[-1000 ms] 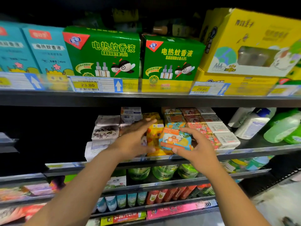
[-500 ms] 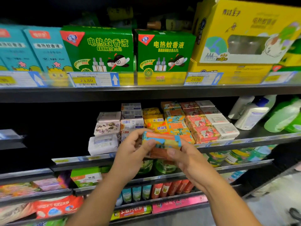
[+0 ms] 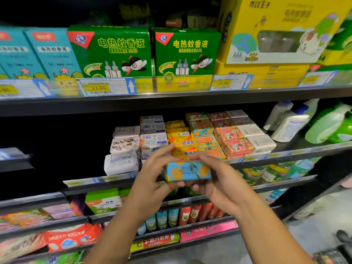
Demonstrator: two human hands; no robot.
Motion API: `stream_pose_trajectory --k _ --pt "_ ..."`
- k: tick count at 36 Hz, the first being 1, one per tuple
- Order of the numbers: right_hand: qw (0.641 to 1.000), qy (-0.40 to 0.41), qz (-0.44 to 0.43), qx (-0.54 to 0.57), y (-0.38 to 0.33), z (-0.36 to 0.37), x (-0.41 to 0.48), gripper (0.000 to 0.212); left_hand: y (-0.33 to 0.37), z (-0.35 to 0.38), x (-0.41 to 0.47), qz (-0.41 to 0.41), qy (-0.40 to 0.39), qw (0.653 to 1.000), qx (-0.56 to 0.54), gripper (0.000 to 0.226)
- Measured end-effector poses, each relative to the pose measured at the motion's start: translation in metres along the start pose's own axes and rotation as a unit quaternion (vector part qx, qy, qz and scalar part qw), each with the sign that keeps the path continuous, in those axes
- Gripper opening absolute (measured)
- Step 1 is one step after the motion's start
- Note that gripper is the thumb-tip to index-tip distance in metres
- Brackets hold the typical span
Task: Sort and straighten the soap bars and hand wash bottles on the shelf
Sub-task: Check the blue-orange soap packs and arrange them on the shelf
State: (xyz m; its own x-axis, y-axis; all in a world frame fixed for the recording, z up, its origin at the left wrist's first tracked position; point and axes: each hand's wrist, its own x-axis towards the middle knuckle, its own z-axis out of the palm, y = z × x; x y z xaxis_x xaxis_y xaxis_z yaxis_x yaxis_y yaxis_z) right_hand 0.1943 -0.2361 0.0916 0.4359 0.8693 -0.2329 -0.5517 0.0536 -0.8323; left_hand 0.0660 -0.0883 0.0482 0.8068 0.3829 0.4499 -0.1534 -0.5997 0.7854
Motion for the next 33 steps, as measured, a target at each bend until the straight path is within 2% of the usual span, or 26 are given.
stream_pose_trajectory --k 2,4,6,9,11,14,15,17,19,20,23,25,26,29,31,33 --pt "0.999 -0.037 0.003 -0.007 0.001 -0.001 -0.002 0.056 0.004 0.002 -0.003 -0.063 0.034 0.989 -0.131 0.042" --pt "0.995 -0.036 -0.012 -0.089 0.002 -0.002 -0.004 0.051 0.009 0.004 -0.005 -0.118 0.073 0.958 -0.251 0.042" --pt "0.986 -0.004 -0.041 -0.159 0.002 0.002 -0.005 0.039 0.015 0.004 -0.003 -0.141 0.104 0.943 -0.285 0.036" --pt "0.984 0.036 -0.076 -0.158 0.001 0.008 -0.004 0.03 0.027 0.006 0.0 -0.146 0.109 0.942 -0.282 0.038" --pt "0.98 0.067 -0.096 -0.162 0.002 0.008 -0.001 0.031 0.029 0.007 -0.002 -0.141 0.086 0.945 -0.281 0.04" --pt "0.977 0.09 -0.112 -0.157 0.002 0.006 -0.001 0.019 0.019 0.003 -0.008 -0.117 0.027 0.947 -0.297 0.039" --pt "0.979 0.089 -0.106 -0.148 0.002 0.006 -0.001 0.016 0.014 0.001 -0.01 -0.105 0.004 0.955 -0.279 0.045" --pt "0.988 0.077 -0.081 -0.107 0.002 0.006 -0.002 0.012 0.006 -0.005 -0.011 -0.073 -0.023 0.982 -0.173 0.05" --pt "0.995 0.056 -0.057 -0.06 0.003 0.006 -0.004 0.011 0.003 -0.007 -0.01 -0.044 -0.01 0.995 -0.085 0.047" --pt "0.997 0.04 -0.049 -0.038 0.004 0.005 -0.005 0.019 0.002 -0.007 -0.01 -0.034 0.008 0.996 -0.079 0.045" --pt "0.999 -0.024 -0.036 -0.03 0.006 0.004 -0.006 0.042 0.004 -0.003 -0.01 -0.038 0.063 0.987 -0.142 0.045" --pt "0.992 -0.027 -0.042 -0.119 0.009 0.002 -0.005 0.048 0.008 0.0 -0.012 -0.09 0.078 0.963 -0.243 0.049" --pt "0.985 -0.015 -0.054 -0.161 0.01 0.002 -0.004 0.049 0.011 0.001 -0.012 -0.113 0.079 0.952 -0.274 0.044" --pt "0.985 0.023 -0.07 -0.155 0.011 0.006 -0.002 0.042 0.021 0.002 -0.011 -0.127 0.086 0.95 -0.27 0.04" --pt "0.986 0.048 -0.074 -0.141 0.011 0.009 -0.002 0.03 0.022 0.002 -0.012 -0.121 0.094 0.952 -0.264 0.04" --pt "0.983 0.075 -0.079 -0.149 0.011 0.01 -0.003 0.018 0.018 0.002 -0.014 -0.109 0.088 0.952 -0.271 0.028"
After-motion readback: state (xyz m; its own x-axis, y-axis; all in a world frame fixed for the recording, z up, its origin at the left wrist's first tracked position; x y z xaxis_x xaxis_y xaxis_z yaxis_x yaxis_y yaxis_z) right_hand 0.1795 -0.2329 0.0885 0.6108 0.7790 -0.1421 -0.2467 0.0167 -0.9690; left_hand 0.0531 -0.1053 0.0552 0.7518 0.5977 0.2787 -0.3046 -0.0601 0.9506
